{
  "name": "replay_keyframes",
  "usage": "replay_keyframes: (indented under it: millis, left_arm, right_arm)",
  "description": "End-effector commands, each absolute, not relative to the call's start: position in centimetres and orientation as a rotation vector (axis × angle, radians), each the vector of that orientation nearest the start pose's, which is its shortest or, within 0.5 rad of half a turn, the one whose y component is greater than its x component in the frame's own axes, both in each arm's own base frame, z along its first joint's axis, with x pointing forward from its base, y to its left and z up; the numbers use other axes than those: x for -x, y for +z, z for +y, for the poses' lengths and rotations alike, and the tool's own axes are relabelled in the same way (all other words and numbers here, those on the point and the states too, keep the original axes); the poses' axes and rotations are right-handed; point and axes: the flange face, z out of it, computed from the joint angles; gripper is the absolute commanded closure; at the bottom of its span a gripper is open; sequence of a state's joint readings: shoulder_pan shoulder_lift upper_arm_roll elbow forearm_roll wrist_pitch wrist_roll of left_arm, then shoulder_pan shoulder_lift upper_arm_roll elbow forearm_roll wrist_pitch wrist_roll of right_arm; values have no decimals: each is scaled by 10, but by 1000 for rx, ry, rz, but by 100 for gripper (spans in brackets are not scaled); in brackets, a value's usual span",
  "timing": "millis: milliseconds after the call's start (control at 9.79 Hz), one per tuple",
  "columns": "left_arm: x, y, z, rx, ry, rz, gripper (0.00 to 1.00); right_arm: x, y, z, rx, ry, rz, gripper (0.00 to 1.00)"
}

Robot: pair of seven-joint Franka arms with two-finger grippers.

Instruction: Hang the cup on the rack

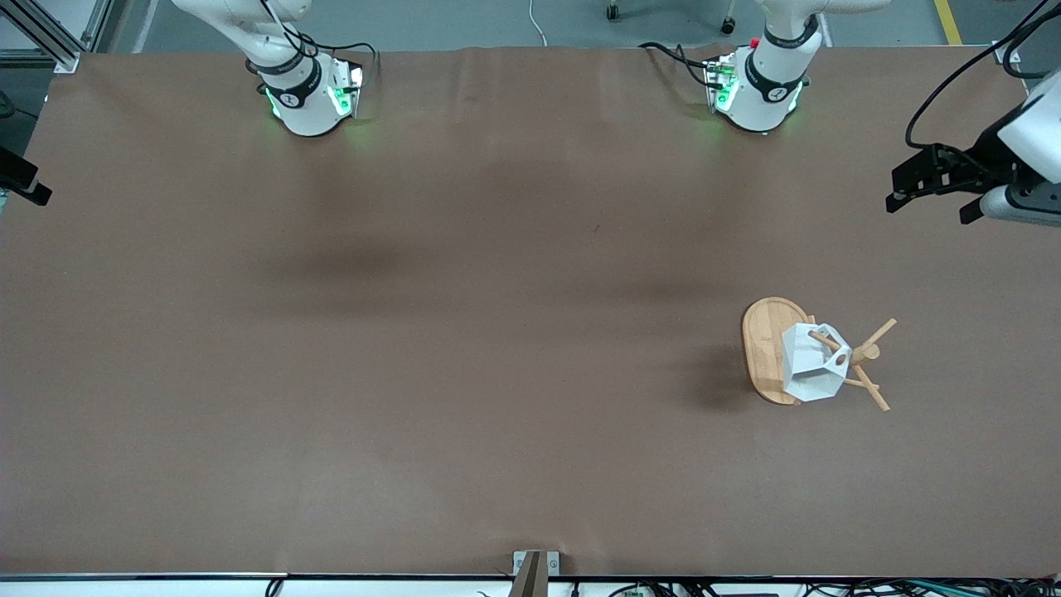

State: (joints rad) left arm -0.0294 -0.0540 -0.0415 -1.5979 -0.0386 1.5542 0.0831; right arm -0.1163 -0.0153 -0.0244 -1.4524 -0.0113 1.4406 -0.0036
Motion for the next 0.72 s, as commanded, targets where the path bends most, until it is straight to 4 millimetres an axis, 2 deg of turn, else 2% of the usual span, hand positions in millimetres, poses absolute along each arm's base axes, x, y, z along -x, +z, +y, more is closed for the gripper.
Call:
replay_keyframes:
  millis: [0,204,613]
  left_arm:
    - [-521,638,-49,3118,31,244,0]
    - [-513,642,-61,3116,59,180,0]
    - [-512,647,-61,3116,45,182,0]
  right_arm:
    - [-525,680,-77,3156,-7,245,0]
    - [-525,680,-77,3156,-7,245,0]
    - [-525,680,-78,3156,-7,248,0]
